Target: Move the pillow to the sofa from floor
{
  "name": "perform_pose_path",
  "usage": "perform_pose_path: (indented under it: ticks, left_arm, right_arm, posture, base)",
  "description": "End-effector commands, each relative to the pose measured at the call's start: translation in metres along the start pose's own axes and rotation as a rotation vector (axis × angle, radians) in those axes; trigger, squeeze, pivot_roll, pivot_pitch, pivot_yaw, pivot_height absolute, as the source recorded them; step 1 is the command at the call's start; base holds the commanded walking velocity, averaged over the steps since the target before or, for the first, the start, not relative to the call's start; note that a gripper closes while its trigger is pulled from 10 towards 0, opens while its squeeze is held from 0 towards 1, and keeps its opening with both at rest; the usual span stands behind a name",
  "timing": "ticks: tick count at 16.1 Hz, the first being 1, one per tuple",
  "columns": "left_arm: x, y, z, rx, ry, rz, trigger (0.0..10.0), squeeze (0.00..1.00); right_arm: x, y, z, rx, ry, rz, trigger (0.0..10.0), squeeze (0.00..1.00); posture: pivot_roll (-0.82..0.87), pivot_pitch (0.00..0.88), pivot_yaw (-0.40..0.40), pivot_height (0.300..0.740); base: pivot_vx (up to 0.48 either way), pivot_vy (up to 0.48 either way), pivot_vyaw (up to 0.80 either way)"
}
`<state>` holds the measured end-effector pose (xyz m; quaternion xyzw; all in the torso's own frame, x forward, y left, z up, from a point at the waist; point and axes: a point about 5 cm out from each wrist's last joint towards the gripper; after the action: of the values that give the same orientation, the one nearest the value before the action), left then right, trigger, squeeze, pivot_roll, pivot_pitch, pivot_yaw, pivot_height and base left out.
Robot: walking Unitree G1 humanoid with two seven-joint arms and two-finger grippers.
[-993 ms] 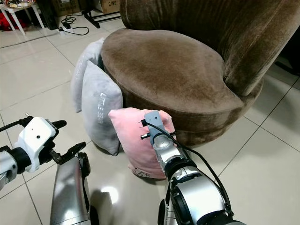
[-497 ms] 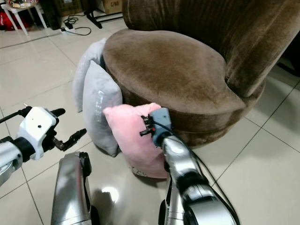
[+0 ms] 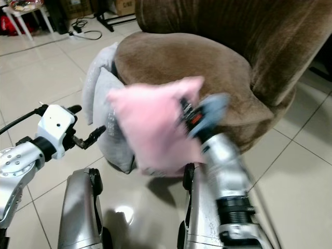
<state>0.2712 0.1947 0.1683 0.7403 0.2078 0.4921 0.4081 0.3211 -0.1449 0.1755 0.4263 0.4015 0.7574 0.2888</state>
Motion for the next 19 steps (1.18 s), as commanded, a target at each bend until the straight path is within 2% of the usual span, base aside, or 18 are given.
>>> perform_pose_path:
  ticks: [1,2,3,5,7,8,10,13,16,19]
  left_arm:
    - [0.007,0.004,0.003,-0.018,0.034,0.009,10.0,0.00]
    - [0.009,0.007,0.002,-0.028,0.042,0.012,10.0,0.00]
    - [0.013,0.011,0.003,-0.046,0.063,0.013,10.0,0.00]
    - [0.021,0.020,0.005,-0.084,0.105,0.004,10.0,0.00]
    - [0.025,0.027,0.006,-0.107,0.128,0.001,10.0,0.00]
    - [0.028,0.031,0.007,-0.123,0.140,-0.001,10.0,0.00]
    - [0.036,0.040,0.010,-0.155,0.178,-0.017,10.0,0.00]
    - [0.036,0.042,0.011,-0.156,0.180,-0.015,10.0,0.00]
    - [0.028,0.035,0.009,-0.111,0.177,-0.013,10.0,0.00]
    - [0.033,0.035,0.011,-0.108,0.179,0.001,10.0,0.00]
  right_arm:
    - [0.014,0.058,0.012,-0.207,0.039,0.032,0.0,0.00]
    - [0.017,0.078,0.016,-0.259,0.017,0.014,0.0,0.00]
    - [0.021,0.111,0.025,-0.329,-0.042,-0.003,10.0,0.00]
    - [0.036,0.148,0.037,-0.402,-0.066,-0.024,10.0,0.00]
    - [0.038,0.158,0.039,-0.433,-0.128,0.001,10.0,0.00]
    - [0.038,0.160,0.039,-0.445,-0.165,0.034,10.0,0.00]
    - [0.051,0.160,0.042,-0.475,-0.206,0.130,10.0,0.00]
    - [0.051,0.148,0.049,-0.480,-0.252,0.208,10.0,0.00]
    - [0.053,0.147,0.061,-0.462,-0.274,0.218,10.0,0.00]
    - [0.059,0.167,0.071,-0.499,-0.230,0.167,10.0,0.00]
  posture:
    - [-0.08,0.000,0.045,0.370]
    - [-0.08,0.000,0.044,0.370]
    - [-0.09,0.000,0.045,0.370]
    - [-0.10,0.000,0.045,0.370]
    - [-0.10,0.000,0.042,0.375]
    - [-0.10,0.000,0.041,0.380]
    - [-0.11,0.000,0.048,0.400]
    - [-0.10,0.000,0.048,0.425]
    - [-0.08,0.000,0.045,0.455]
    - [-0.10,0.000,0.062,0.485]
  base:
    - [0.000,0.000,0.00]
    - [0.000,0.000,0.00]
    - [0.000,0.000,0.00]
    - [0.000,0.000,0.00]
    - [0.000,0.000,0.00]
    - [0.000,0.000,0.00]
    - [0.000,0.000,0.00]
    - [0.000,0.000,0.00]
    - [0.000,0.000,0.00]
    - [0.000,0.000,0.00]
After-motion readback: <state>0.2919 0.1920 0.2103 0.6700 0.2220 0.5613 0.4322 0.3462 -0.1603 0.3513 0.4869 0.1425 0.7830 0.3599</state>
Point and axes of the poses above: a point about 5 cm out from each wrist's last joint towards the gripper, its own z axis pointing out of the wrist towards the gripper, its own y axis along the axis of the wrist's last joint, x = y × z, and after that the axes turned 11 degrees about z, right-handed
